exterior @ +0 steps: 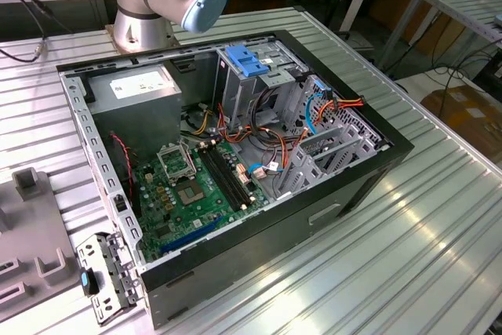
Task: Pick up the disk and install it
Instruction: 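Pick up the disk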
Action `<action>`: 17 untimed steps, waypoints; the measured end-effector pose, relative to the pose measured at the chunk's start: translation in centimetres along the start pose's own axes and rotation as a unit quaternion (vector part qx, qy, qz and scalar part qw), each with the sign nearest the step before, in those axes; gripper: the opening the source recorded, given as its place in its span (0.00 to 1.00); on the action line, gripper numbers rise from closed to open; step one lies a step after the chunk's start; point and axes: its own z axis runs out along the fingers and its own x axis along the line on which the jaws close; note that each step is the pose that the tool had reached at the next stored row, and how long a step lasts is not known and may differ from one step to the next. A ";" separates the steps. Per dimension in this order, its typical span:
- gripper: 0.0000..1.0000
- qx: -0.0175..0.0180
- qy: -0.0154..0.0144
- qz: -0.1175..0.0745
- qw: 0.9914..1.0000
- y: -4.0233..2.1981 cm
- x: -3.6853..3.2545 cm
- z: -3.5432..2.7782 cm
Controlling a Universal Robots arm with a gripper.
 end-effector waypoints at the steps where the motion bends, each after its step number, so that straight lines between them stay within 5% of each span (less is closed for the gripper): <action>1: 0.37 0.000 0.000 0.000 1.000 0.00 0.01 -0.34; 17: 0.37 0.000 0.000 0.000 1.000 0.07 0.06 -3.76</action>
